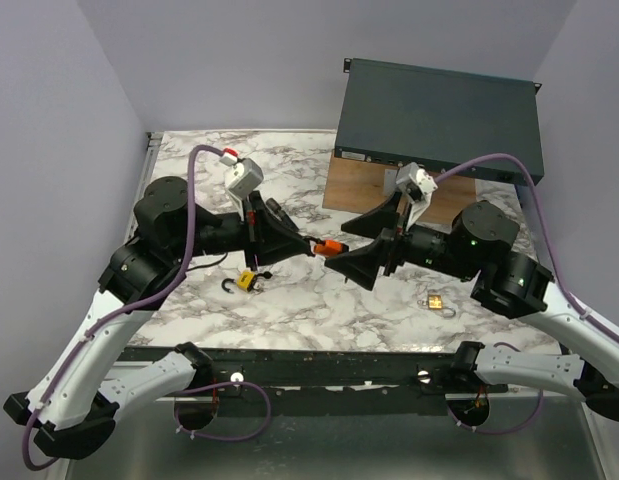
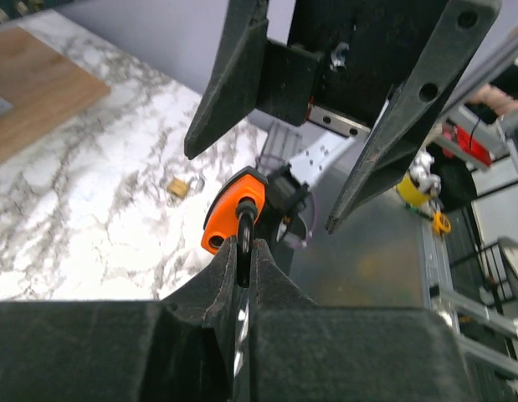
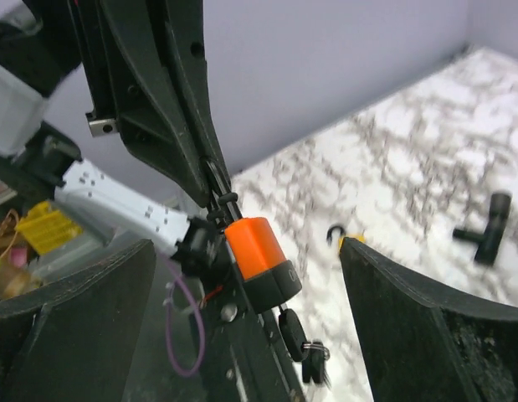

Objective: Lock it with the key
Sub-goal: Pick up the lock from the center of the board.

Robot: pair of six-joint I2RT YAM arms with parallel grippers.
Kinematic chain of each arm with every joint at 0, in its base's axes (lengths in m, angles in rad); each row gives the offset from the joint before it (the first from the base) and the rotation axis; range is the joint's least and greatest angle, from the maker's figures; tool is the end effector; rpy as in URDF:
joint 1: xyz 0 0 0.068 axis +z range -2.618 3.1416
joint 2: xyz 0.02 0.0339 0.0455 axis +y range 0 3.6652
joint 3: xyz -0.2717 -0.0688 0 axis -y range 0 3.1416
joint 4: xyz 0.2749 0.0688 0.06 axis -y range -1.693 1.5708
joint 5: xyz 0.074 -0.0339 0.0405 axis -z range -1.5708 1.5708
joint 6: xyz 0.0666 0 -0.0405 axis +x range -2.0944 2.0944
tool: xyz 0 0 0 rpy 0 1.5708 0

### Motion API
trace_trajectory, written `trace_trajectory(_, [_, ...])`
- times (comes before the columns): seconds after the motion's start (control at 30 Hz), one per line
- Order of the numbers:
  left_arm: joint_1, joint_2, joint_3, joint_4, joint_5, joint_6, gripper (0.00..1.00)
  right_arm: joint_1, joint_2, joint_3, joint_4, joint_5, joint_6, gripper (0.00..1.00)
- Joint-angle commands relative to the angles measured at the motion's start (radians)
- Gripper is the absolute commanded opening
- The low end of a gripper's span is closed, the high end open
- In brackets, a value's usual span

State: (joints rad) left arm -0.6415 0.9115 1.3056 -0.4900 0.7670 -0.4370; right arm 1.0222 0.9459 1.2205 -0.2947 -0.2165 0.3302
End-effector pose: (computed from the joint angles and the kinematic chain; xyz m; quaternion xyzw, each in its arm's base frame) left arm 0.1372 -0.1601 0.4775 0.3203 0.6572 -0.5578 0.3929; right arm 0.1173 0.2194 0.4634 -0.3119 0.6423 0.4957 0.4945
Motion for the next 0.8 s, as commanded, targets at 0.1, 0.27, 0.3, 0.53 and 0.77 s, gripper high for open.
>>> trace_trajectory(0.1, [0.004, -0.037, 0.142, 0.16, -0.15, -0.143, 0.0, 0.008, 0.033, 0.029, 0.271, -0.006, -0.093, 0.88])
trace_trajectory(0.27, [0.003, -0.044, 0.195, 0.169, -0.159, -0.162, 0.0, 0.007, 0.075, 0.081, 0.367, -0.089, -0.067, 0.75])
trace_trajectory(0.3, [0.002, -0.045, 0.197, 0.172, -0.159, -0.169, 0.0, 0.007, 0.075, 0.084, 0.384, -0.104, -0.061, 0.73])
trace_trajectory(0.53, [0.003, -0.062, 0.201, 0.199, -0.165, -0.201, 0.0, 0.009, 0.091, 0.108, 0.452, -0.197, -0.003, 0.6])
trace_trajectory(0.77, [0.003, -0.072, 0.194, 0.217, -0.177, -0.224, 0.0, 0.008, 0.096, 0.089, 0.515, -0.269, 0.069, 0.52])
